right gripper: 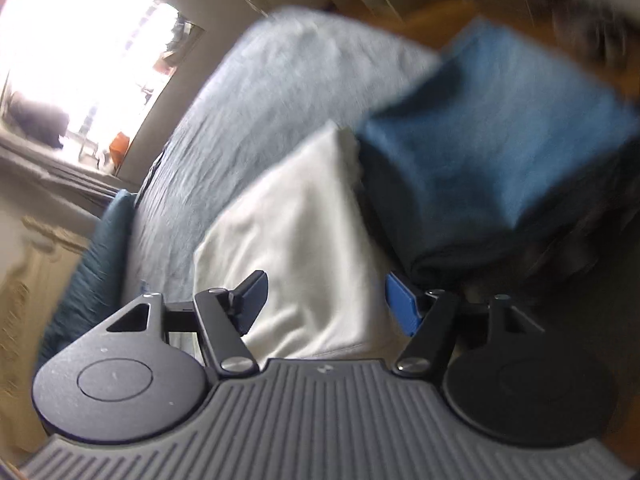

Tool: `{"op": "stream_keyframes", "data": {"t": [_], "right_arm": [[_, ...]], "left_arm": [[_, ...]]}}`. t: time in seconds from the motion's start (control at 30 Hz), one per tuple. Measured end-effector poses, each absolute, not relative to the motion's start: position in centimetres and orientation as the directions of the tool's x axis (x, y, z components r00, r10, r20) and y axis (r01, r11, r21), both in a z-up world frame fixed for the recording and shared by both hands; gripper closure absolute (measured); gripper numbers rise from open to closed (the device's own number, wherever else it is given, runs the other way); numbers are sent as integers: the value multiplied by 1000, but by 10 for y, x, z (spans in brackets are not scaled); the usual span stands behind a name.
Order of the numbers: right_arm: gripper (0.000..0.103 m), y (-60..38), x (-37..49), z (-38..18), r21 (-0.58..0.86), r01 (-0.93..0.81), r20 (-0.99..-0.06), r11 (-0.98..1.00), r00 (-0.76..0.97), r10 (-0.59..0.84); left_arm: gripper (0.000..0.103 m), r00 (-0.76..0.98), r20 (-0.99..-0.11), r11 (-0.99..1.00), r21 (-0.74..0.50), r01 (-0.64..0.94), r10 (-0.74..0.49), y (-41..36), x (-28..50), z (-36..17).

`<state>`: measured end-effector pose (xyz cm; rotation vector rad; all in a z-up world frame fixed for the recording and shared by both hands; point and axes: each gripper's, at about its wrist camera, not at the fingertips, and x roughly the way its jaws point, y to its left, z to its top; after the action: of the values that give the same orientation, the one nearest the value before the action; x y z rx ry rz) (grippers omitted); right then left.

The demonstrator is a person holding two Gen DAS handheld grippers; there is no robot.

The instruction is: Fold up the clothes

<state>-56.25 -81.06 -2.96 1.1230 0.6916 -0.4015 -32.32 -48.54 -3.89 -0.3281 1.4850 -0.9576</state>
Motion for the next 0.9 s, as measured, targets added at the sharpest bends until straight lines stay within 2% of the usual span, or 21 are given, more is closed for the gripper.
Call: {"op": "stream_keyframes", "data": {"t": [0.1, 0.17, 0.4, 0.63, 0.9], "right_arm": [[34, -811, -555, -55, 731, 598, -661, 328, 739, 126], [22, -810, -551, -62, 750, 585, -644, 307, 753, 139], [12, -808, -530, -79, 741, 609, -664, 282, 725, 180], [11, -756, -507, -49, 710, 576, -690, 404, 683, 240], [11, -737, -493, -48, 730, 544, -667, 414, 698, 259]], "left_arm": [[40, -181, -673, 607, -731, 311, -717, -493, -327, -48], [38, -165, -665, 611, -739, 284, -728, -497, -328, -56], [39, -137, -644, 606, -759, 240, -753, -498, -332, -67], [42, -135, -650, 619, -756, 213, -748, -480, -321, -68], [45, -124, -672, 638, -736, 227, -731, -470, -326, -67]]}}
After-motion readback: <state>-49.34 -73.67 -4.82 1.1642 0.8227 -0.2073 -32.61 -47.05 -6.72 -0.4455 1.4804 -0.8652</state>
